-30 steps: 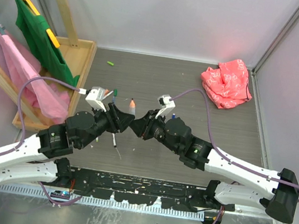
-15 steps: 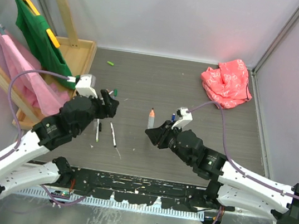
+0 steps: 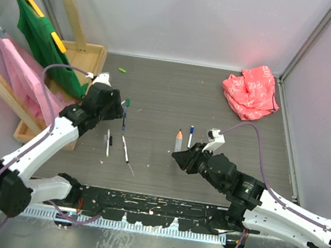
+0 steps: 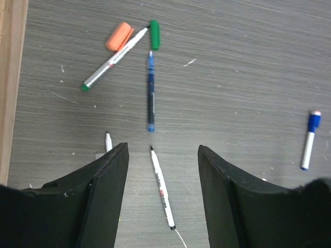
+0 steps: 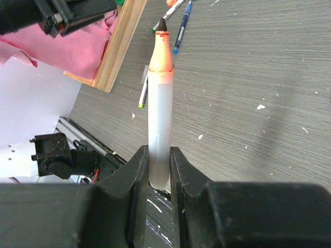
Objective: Insert the pens into the pen caps
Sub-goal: Pick up the pen cap from the center of the board.
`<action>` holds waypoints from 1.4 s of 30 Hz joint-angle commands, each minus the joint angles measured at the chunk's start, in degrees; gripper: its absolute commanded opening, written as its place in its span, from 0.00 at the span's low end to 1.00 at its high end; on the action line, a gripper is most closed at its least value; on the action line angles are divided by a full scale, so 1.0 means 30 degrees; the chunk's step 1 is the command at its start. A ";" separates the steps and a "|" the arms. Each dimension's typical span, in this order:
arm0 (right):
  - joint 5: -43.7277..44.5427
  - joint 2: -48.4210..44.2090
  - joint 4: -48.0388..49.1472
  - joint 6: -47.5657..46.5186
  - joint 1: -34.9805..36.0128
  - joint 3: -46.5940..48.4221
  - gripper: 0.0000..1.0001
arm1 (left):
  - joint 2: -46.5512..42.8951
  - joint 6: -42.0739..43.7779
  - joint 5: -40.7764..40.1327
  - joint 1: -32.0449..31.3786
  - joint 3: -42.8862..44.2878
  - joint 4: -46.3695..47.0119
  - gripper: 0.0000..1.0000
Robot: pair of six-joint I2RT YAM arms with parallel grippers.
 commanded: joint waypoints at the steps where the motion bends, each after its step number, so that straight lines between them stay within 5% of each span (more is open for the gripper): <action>1: 0.0054 -0.0717 -0.0541 0.0018 -0.0029 0.0053 0.00 | 0.2200 0.0887 0.0832 0.1138 0.2166 -0.0418 0.56; 9: -0.1036 -0.1009 -0.0280 0.0032 -0.0029 0.0251 0.00 | 0.7784 0.3352 0.1289 0.2524 0.4770 -0.0852 0.48; 24: -0.1687 -0.1173 -0.0048 0.0368 -0.0029 -0.0103 0.00 | 1.4372 0.5851 0.3375 0.5316 0.9865 -0.2111 0.45; 42: -0.1652 -0.0819 -0.0045 0.0277 -0.0028 0.0168 0.00 | 1.8262 0.7410 0.4657 0.6058 1.3119 -0.3051 0.47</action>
